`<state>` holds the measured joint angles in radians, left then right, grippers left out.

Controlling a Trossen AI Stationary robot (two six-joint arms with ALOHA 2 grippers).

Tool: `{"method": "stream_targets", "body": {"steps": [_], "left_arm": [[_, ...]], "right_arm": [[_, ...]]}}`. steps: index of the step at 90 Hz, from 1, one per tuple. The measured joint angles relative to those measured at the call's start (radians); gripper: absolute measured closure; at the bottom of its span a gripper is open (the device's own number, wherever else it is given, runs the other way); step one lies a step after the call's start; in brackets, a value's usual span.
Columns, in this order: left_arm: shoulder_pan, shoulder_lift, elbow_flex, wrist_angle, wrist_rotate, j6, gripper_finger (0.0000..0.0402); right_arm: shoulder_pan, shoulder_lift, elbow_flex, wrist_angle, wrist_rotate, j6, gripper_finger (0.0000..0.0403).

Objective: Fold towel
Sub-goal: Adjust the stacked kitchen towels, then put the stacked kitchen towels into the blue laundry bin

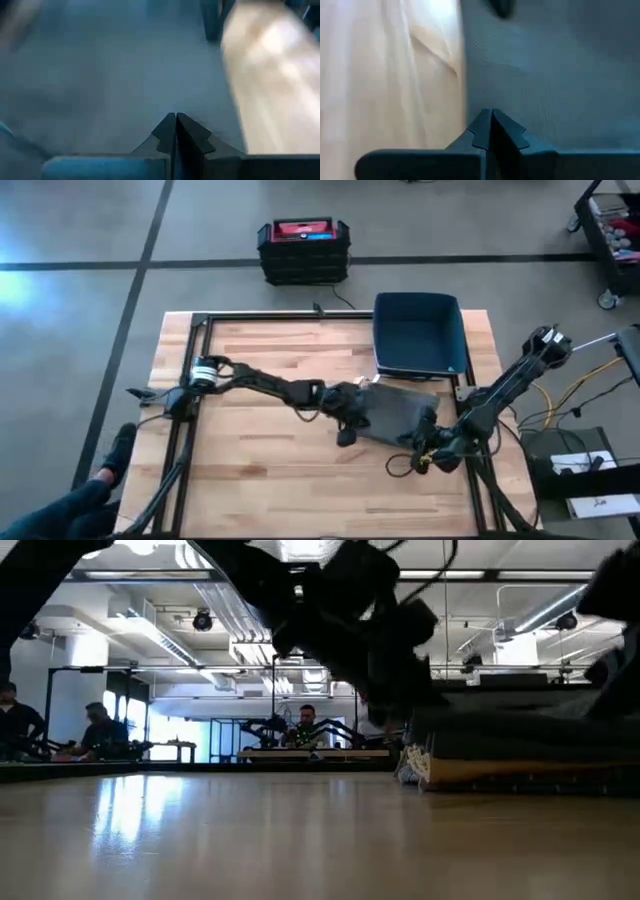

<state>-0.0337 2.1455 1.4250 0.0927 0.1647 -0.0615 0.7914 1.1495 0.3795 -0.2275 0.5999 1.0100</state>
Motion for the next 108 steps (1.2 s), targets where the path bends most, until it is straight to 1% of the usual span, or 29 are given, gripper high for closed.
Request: {"method": "stream_targets", "body": {"steps": [7,13,19,23,32,38,44,52,57,62,71,79,85,92,98,108], "left_arm": [[-0.005,0.018,-0.013,0.005,-0.002,-0.011,0.0401],[-0.008,0.024,-0.035,0.020,-0.018,-0.035,0.0401],[-0.009,0.018,-0.051,0.035,-0.024,-0.056,0.0401],[-0.009,0.007,-0.054,0.027,-0.024,-0.068,0.0401],[-0.009,-0.038,-0.044,0.010,-0.025,-0.078,0.0401],[-0.009,-0.078,-0.030,0.022,-0.028,-0.079,0.0401],[-0.009,-0.108,-0.018,0.043,-0.052,-0.071,0.0402],[-0.006,-0.112,-0.011,0.039,-0.096,-0.044,0.0402],[0.001,-0.100,-0.012,0.041,-0.113,-0.025,0.0402],[0.013,-0.080,-0.013,0.071,-0.128,-0.016,0.0402],[0.042,-0.028,-0.013,0.086,-0.137,-0.009,0.0402],[0.062,0.015,-0.019,0.068,-0.185,-0.010,0.0402],[0.074,0.023,-0.022,0.072,-0.204,-0.011,0.0402],[0.085,0.023,-0.025,0.083,-0.205,-0.027,0.0402],[0.087,0.019,-0.028,0.064,-0.204,-0.037,0.0401],[0.072,-0.043,-0.032,0.042,-0.204,-0.050,0.0402]], "right_arm": [[0.003,0.010,-0.065,0.099,-0.006,0.009,0.0403],[0.003,0.018,-0.103,0.136,-0.008,-0.004,0.0403],[0.002,0.009,-0.108,0.138,-0.018,-0.021,0.0403],[0.003,-0.009,-0.092,0.109,-0.025,-0.050,0.0403],[0.003,-0.062,0.000,-0.009,-0.027,-0.126,0.0403],[0.000,-0.098,0.071,-0.134,0.002,-0.165,0.0403],[0.000,-0.125,0.121,-0.296,0.092,-0.150,0.0403],[-0.010,-0.160,0.147,-0.492,0.255,-0.059,0.0403],[-0.029,-0.177,0.137,-0.571,0.296,-0.018,0.0403],[-0.053,-0.194,0.102,-0.602,0.298,0.013,0.0403],[-0.083,-0.213,0.030,-0.589,0.270,0.054,0.0403],[-0.087,-0.218,-0.027,-0.565,0.220,0.103,0.0403],[-0.087,-0.218,-0.058,-0.526,0.174,0.125,0.0403],[-0.087,-0.218,-0.072,-0.524,0.120,0.144,0.0403],[-0.088,-0.219,-0.040,-0.555,0.063,0.144,0.0403],[-0.087,-0.241,0.117,-0.687,-0.059,0.157,0.0403]]}}
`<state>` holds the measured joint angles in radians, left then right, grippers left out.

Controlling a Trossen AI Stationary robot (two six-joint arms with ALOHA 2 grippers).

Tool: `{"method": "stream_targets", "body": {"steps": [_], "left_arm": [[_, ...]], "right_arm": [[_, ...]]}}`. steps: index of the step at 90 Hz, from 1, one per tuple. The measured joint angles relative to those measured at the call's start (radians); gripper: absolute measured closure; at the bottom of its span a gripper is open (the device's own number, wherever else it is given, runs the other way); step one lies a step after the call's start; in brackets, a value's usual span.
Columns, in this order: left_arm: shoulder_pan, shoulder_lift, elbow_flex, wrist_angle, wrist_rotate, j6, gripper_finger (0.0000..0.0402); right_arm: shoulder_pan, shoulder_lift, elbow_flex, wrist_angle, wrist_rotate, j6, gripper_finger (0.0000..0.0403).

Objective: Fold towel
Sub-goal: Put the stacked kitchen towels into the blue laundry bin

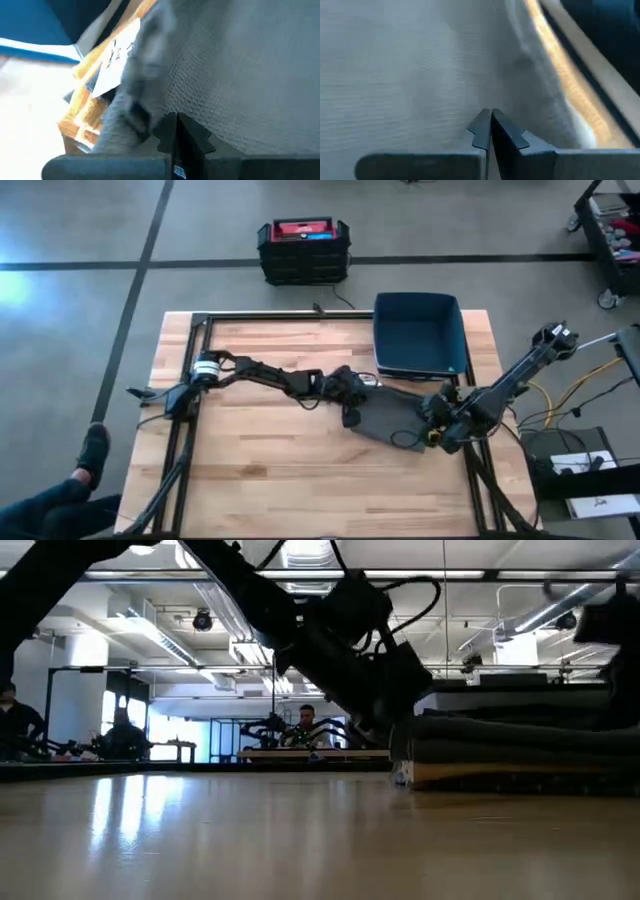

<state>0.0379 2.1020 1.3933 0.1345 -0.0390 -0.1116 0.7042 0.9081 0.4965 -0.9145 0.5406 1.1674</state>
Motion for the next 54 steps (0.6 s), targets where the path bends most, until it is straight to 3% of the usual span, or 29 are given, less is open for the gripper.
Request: {"method": "stream_targets", "body": {"steps": [12,23,54], "left_arm": [[-0.025,-0.078,0.004,0.011,0.005,0.009,0.0402],[-0.020,-0.072,-0.002,-0.007,0.005,0.032,0.0402],[-0.002,0.063,-0.017,0.012,0.021,0.084,0.0402]], "right_arm": [[0.008,-0.020,0.130,-0.086,-0.142,0.137,0.0401],[0.040,-0.034,0.137,-0.105,-0.235,0.274,0.0367],[0.282,-0.008,0.045,-0.053,-0.103,0.780,0.0182]]}}
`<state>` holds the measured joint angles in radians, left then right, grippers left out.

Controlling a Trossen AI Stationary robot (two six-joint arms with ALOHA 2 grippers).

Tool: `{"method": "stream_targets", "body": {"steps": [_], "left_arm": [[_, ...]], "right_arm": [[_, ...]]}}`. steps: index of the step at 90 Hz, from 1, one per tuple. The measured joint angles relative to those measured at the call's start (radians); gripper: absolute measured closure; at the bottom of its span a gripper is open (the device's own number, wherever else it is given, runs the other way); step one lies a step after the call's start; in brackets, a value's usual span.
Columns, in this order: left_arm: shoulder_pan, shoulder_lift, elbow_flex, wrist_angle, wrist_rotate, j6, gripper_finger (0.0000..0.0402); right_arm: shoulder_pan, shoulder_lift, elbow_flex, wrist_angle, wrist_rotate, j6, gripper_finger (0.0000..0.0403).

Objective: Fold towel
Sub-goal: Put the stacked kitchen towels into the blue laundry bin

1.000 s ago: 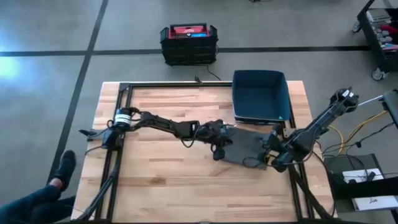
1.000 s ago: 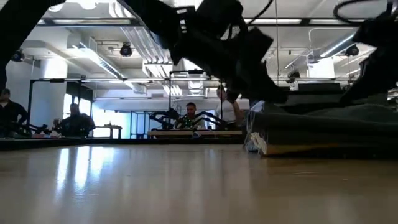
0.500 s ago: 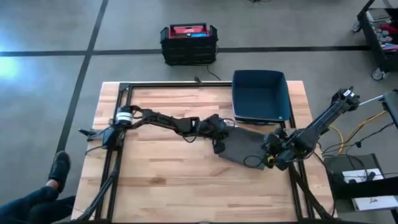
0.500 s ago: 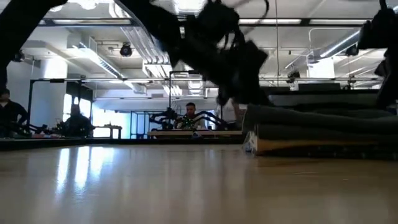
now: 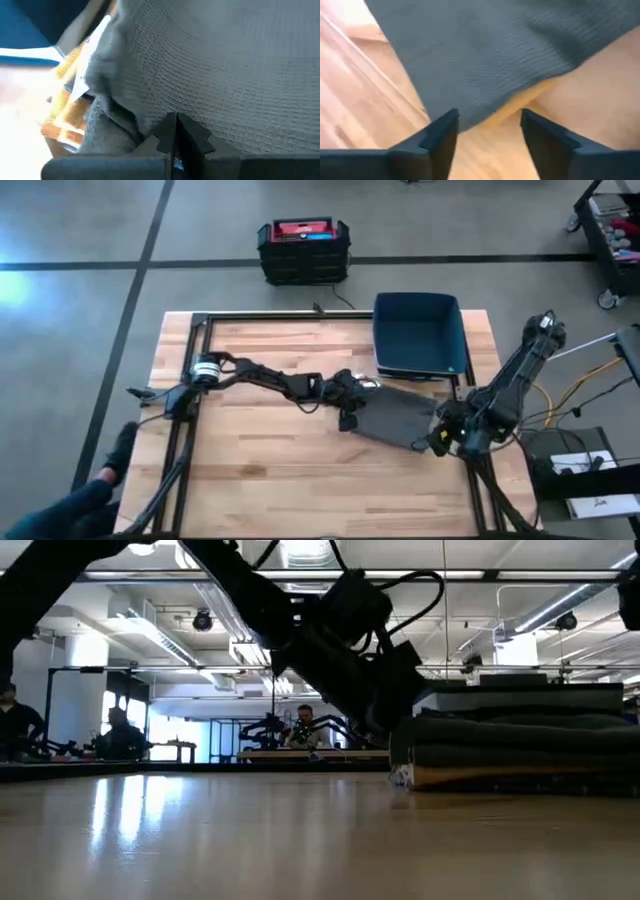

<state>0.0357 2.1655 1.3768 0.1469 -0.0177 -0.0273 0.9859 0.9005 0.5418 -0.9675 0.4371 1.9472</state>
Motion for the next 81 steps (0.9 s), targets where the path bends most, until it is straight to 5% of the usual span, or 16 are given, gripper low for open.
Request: {"method": "stream_targets", "body": {"steps": [26,43,58,81], "left_arm": [[-0.006,-0.043,0.001,-0.244,0.003,0.017,0.0402],[-0.051,-0.128,-0.005,-0.483,-0.028,-0.016,0.0402],[-0.105,-0.202,-0.013,-0.682,-0.041,-0.063,0.0402],[-0.176,-0.344,-0.015,-0.674,-0.108,-0.125,0.0402]], "right_arm": [[0.033,0.048,-0.053,0.087,0.044,0.078,0.0117],[0.033,0.071,-0.050,0.091,0.048,0.076,0.0107],[0.027,0.083,-0.066,0.156,0.181,0.096,0.0114],[-0.093,0.085,-0.179,0.497,0.288,-0.079,0.0104]]}}
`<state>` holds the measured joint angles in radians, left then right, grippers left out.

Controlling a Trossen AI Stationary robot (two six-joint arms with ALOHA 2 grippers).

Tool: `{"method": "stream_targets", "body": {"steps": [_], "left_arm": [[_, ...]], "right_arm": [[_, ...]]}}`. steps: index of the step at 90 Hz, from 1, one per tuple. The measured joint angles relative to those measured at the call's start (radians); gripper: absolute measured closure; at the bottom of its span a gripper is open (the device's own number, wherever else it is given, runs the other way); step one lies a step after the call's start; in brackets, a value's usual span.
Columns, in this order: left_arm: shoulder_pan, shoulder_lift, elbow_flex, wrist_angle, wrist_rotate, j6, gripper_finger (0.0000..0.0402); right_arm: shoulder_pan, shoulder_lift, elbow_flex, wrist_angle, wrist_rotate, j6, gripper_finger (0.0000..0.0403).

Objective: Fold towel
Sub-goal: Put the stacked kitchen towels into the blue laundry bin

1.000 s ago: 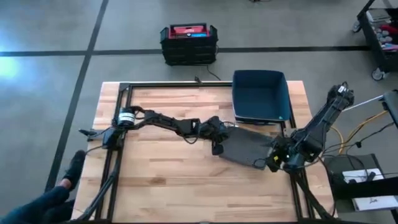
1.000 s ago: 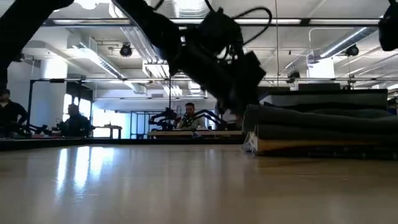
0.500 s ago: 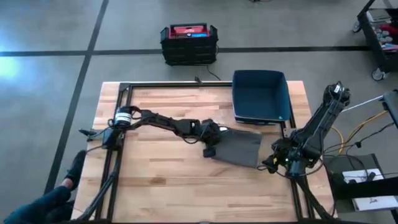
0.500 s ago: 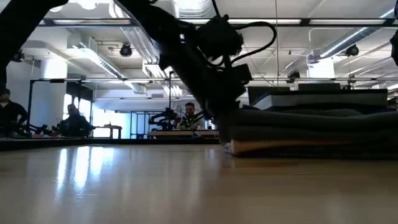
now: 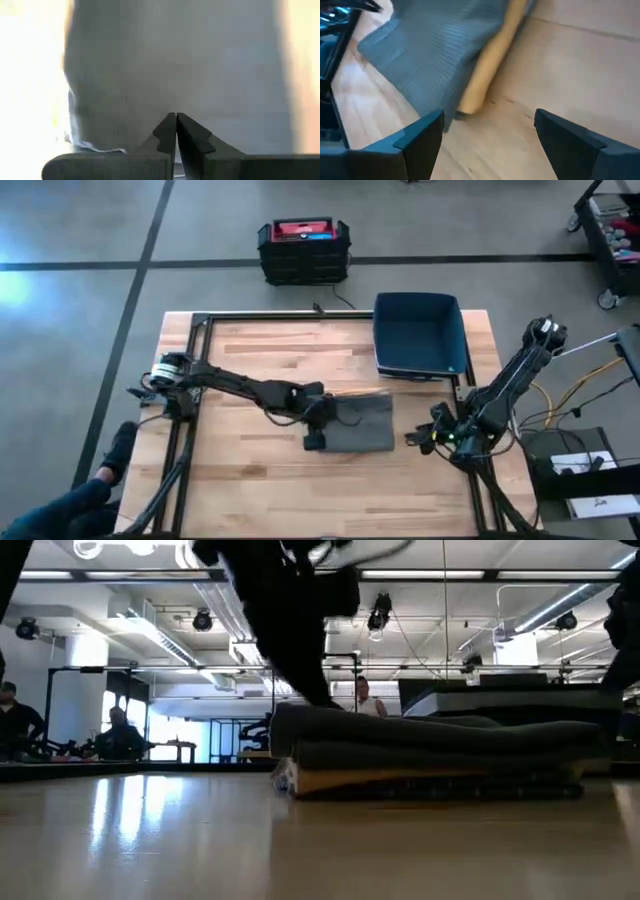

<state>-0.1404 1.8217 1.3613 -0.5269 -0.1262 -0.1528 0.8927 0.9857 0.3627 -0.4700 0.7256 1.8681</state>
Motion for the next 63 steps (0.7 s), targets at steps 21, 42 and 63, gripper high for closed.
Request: {"method": "stream_targets", "body": {"steps": [21,42,63], "left_arm": [[-0.007,-0.011,-0.044,0.091,-0.006,-0.019,0.0402],[-0.004,0.014,-0.207,0.379,0.005,-0.028,0.0402],[0.007,0.053,-0.334,0.568,0.007,-0.044,0.0402]], "right_arm": [[-0.241,0.000,-0.127,0.349,-0.156,-0.328,0.0076],[-0.432,0.006,-0.205,0.539,-0.321,-0.483,0.0074],[-0.493,0.034,-0.218,0.608,-0.368,-0.526,0.0080]]}}
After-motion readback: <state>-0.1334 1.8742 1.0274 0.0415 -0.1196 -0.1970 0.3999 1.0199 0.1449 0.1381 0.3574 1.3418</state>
